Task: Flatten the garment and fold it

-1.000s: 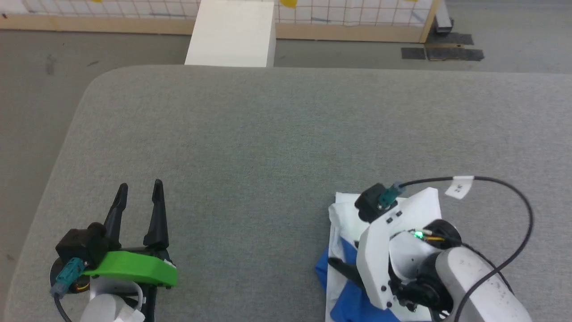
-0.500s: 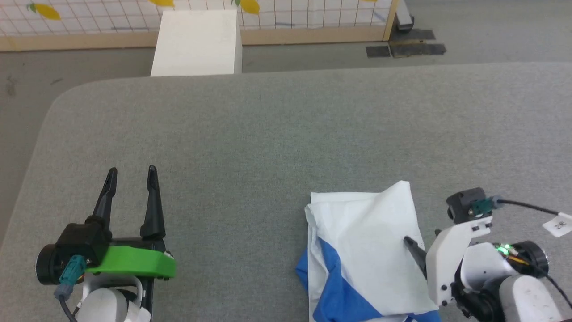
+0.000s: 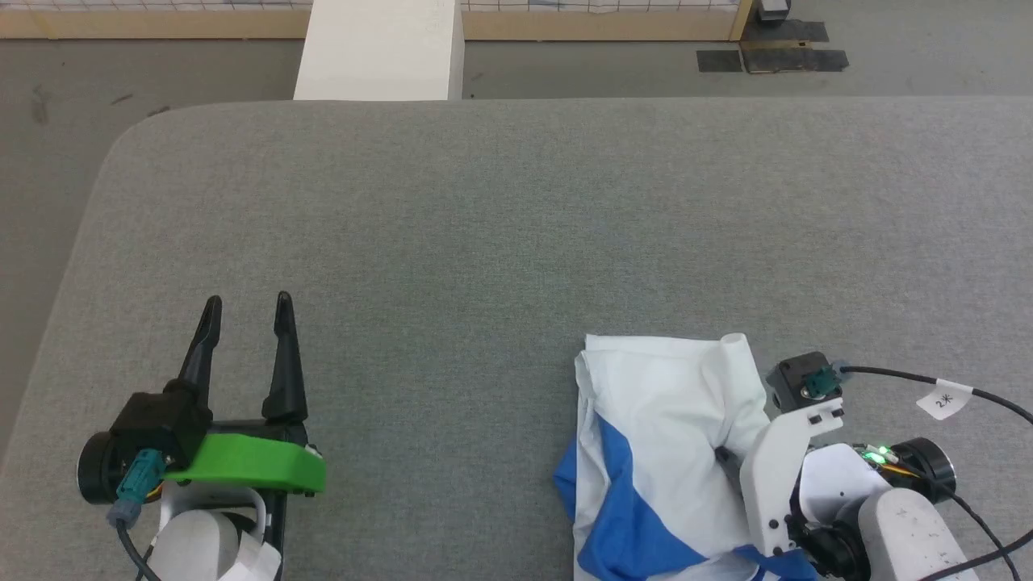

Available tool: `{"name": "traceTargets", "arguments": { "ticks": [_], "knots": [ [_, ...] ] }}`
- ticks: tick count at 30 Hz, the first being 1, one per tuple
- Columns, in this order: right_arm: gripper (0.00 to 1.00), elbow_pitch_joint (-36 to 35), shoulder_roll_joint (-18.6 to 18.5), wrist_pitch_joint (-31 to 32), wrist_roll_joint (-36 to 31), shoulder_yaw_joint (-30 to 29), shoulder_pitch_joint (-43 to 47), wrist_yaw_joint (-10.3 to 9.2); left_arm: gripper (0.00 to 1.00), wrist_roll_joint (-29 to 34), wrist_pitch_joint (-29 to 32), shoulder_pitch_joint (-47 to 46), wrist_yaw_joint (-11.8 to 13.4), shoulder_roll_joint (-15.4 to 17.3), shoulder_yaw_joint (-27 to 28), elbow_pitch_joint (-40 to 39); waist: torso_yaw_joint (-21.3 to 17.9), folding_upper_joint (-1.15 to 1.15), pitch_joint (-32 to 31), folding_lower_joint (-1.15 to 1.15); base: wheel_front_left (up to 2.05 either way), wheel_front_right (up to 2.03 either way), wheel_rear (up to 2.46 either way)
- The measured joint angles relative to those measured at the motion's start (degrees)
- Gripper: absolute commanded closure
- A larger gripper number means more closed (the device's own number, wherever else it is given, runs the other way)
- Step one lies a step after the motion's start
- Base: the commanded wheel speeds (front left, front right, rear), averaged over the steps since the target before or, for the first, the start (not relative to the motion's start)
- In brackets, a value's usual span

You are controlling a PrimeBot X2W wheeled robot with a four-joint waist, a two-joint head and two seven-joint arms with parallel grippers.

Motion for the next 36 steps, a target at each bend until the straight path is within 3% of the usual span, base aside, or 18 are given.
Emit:
{"name": "traceTargets", "arguments": {
  "ticks": [5, 8, 14, 18, 26, 36],
  "knots": [
    [1.0, -0.33, -3.38, -0.68, 0.85, 4.57, -0.99, 0.01, 0.0, 0.43, 0.0, -0.09, -0.56, -0.2, 0.14, 0.68, 0.38, 0.0, -0.79, 0.0, 0.0, 0.0, 0.0],
    [1.0, -2.15, -7.67, 0.13, 2.15, 8.29, -1.89, 0.01, 0.0, 1.1, 0.0, -0.02, -0.53, -0.3, 0.88, 0.38, -0.16, 0.0, -1.29, 0.0, 0.0, 0.0, 0.0],
    [1.0, -6.12, -19.89, 4.34, 6.37, 15.18, -7.38, 0.0, 0.0, 1.13, 0.0, 0.31, -0.54, -0.21, 2.64, -1.69, -3.6, 0.0, -1.59, 0.0, 0.0, 0.0, 0.0],
    [1.0, -6.08, -24.34, 5.26, 8.58, 16.06, -12.51, 0.0, 0.0, 1.14, -0.01, 0.24, -0.54, 0.43, 3.48, -3.49, -6.79, 0.0, -0.93, 0.0, 0.0, 0.0, 0.0],
    [1.0, 0.79, -27.44, 2.85, 8.38, 9.69, -19.39, 0.0, 0.0, 1.57, 1.59, -1.54, -1.07, 4.53, 3.72, -7.65, -13.27, 0.0, 5.49, 0.0, 0.0, 0.0, 0.0],
    [1.0, 8.12, -28.94, -1.33, 3.15, -6.17, -23.21, 0.0, 0.0, 1.54, 5.56, -3.03, -1.21, 8.82, 6.61, -15.04, -17.21, 0.0, 17.31, 0.01, 0.0, 0.0, 0.0]
  ]
}}
